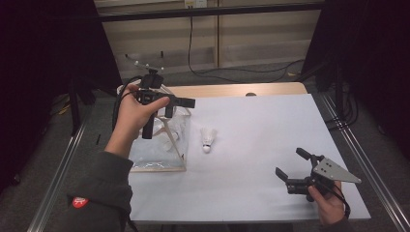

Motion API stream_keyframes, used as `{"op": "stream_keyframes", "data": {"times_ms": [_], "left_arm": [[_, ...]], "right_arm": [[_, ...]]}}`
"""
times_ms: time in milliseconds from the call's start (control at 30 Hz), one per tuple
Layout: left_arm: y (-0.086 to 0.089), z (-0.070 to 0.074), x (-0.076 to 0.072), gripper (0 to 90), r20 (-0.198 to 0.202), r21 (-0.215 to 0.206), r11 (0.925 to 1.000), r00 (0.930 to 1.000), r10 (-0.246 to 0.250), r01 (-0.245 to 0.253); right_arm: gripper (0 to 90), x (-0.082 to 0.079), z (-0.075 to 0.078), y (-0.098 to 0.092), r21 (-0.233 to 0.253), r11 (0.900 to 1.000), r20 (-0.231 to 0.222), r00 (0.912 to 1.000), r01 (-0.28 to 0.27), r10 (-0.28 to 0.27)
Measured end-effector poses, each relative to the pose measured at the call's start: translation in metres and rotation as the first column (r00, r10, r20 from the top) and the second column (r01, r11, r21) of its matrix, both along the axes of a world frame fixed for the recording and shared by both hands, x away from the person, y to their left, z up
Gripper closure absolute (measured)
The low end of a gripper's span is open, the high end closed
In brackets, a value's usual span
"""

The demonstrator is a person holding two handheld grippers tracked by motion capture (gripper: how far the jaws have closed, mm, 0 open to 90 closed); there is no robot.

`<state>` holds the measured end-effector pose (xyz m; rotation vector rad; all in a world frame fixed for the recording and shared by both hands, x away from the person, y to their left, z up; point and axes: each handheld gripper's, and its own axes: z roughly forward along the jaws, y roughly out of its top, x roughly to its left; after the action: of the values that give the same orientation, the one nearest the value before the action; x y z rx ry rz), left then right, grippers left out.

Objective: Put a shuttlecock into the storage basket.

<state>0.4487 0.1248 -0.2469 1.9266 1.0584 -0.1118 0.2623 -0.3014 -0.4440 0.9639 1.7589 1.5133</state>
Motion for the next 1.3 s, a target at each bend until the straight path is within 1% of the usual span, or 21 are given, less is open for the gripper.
{"op": "stream_keyframes", "data": {"times_ms": [67, 200, 367, 500, 633, 767, 833, 1067, 1300], "left_arm": [[-0.002, 0.0, -0.001, 19.3, -0.001, -0.006, 1.0, 1.0, -0.002, 0.002], [-0.006, -0.001, -0.003, 19.2, 0.001, -0.004, 0.9997, 0.9997, -0.023, 0.023], [-0.011, -0.003, -0.007, 18.9, -0.004, -0.009, 0.9996, 0.9996, -0.028, 0.028], [-0.015, -0.005, -0.009, 18.4, -0.004, -0.01, 0.9991, 0.9991, -0.042, 0.042], [-0.017, -0.006, -0.01, 17.7, -0.003, -0.007, 0.999, 0.999, -0.044, 0.044], [-0.02, -0.009, -0.013, 16.9, -0.002, -0.015, 0.9992, 0.9993, -0.038, 0.038], [-0.021, -0.01, -0.014, 15.9, 0.003, -0.009, 0.9994, 0.9994, -0.034, 0.034], [-0.027, -0.014, -0.019, 15.3, 0.0, -0.005, 0.9986, 0.9986, -0.054, 0.054], [-0.033, -0.022, -0.023, 14.0, -0.01, -0.001, 0.9979, 0.9978, -0.065, 0.065]], "right_arm": [[0.3, 0.0, 0.0, 0.001, 0.004, 1.0, 0.0, 1.0, 0.0, 0.0], [0.3, 0.0, 0.0, 0.001, 0.004, 1.0, -0.001, 1.0, -0.002, 0.002], [0.3, 0.0, 0.0, 0.001, 0.005, 1.0, -0.003, 1.0, -0.002, 0.002], [0.3, 0.0, 0.0, 0.001, 0.004, 1.0, -0.002, 1.0, -0.004, 0.004], [0.3, 0.0, 0.0, 0.001, 0.005, 1.0, -0.002, 1.0, -0.004, 0.004], [0.3, -0.001, 0.0, 0.0, 0.007, 1.0, -0.003, 1.0, -0.003, 0.003], [0.3, -0.001, 0.0, 0.001, 0.006, 1.0, -0.001, 1.0, -0.001, 0.001], [0.3, -0.001, 0.0, 0.001, 0.005, 1.0, -0.001, 1.0, -0.002, 0.002], [0.3, 0.0, 0.0, 0.003, 0.0, 1.0, -0.001, 1.0, -0.007, 0.007]]}}
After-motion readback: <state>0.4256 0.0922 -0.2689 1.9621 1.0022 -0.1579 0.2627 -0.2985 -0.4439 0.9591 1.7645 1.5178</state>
